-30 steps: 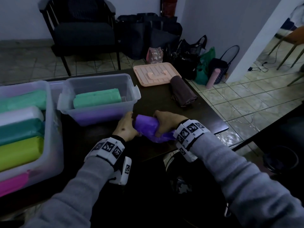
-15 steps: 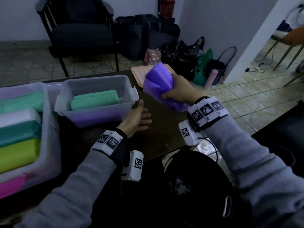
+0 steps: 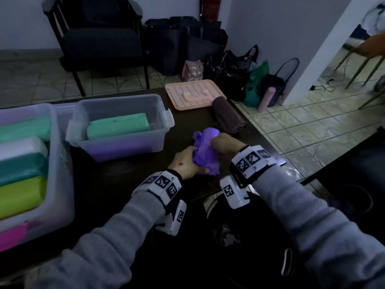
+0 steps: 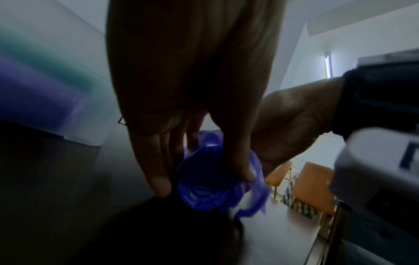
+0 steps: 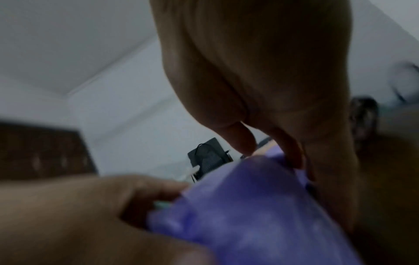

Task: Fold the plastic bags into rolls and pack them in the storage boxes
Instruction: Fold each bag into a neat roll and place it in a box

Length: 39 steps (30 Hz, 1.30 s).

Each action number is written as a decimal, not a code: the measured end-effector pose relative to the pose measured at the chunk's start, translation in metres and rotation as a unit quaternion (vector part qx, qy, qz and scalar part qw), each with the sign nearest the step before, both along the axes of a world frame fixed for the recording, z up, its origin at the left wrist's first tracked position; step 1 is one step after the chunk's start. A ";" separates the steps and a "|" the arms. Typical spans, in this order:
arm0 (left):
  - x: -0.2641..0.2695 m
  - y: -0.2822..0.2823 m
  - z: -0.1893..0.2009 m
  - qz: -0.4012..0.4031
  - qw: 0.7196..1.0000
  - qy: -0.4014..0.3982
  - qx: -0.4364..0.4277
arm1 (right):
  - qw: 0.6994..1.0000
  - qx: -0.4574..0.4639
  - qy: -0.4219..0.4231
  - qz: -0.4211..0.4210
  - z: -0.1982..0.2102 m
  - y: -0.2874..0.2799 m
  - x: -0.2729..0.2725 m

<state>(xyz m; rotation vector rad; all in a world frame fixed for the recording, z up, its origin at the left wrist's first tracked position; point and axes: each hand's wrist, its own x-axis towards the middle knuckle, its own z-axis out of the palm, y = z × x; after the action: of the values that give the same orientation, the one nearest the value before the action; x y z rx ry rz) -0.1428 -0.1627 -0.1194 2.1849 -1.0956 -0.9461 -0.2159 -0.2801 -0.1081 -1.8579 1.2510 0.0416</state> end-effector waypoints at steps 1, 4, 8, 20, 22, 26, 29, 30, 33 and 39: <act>0.001 -0.001 0.001 -0.006 1.000 0.000 0.006 | 0.991 -0.122 0.040 0.049 0.003 -0.004 -0.003; 0.005 -0.002 0.004 -0.036 0.999 0.012 0.017 | 0.930 -0.307 0.100 0.176 0.007 -0.015 -0.010; 0.007 -0.001 0.003 -0.038 0.999 0.007 -0.016 | 0.893 -0.327 0.113 0.287 0.003 -0.023 -0.016; 0.022 -0.033 0.008 0.197 0.975 -0.034 -0.093 | 0.817 -0.379 0.175 0.399 0.009 -0.015 -0.030; 0.024 -0.040 0.011 0.215 0.972 -0.009 -0.091 | 0.800 -0.399 0.165 0.417 0.006 -0.012 -0.031; 0.030 -0.048 0.014 0.206 0.971 0.081 -0.087 | 0.816 -0.364 0.177 0.413 0.002 -0.012 -0.031; 0.026 -0.036 0.021 0.032 0.996 0.068 -0.047 | 0.843 -0.316 0.186 0.393 0.001 -0.012 -0.033; 0.024 -0.031 0.020 -0.032 0.998 0.024 -0.040 | 0.852 -0.300 0.190 0.385 0.000 -0.012 -0.033; 0.021 -0.019 0.012 -0.118 0.989 -0.089 -0.023 | 0.869 -0.254 0.205 0.371 -0.005 -0.014 -0.030; 0.023 -0.011 0.003 -0.099 0.986 -0.117 -0.060 | 0.924 -0.170 0.179 0.292 -0.017 -0.020 -0.031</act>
<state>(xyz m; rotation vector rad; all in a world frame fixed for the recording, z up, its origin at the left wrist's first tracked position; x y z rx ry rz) -0.1193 -0.1736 -0.1168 2.1567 -1.4627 -0.6945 -0.2465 -0.3002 -0.1248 -2.5635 0.9251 0.5391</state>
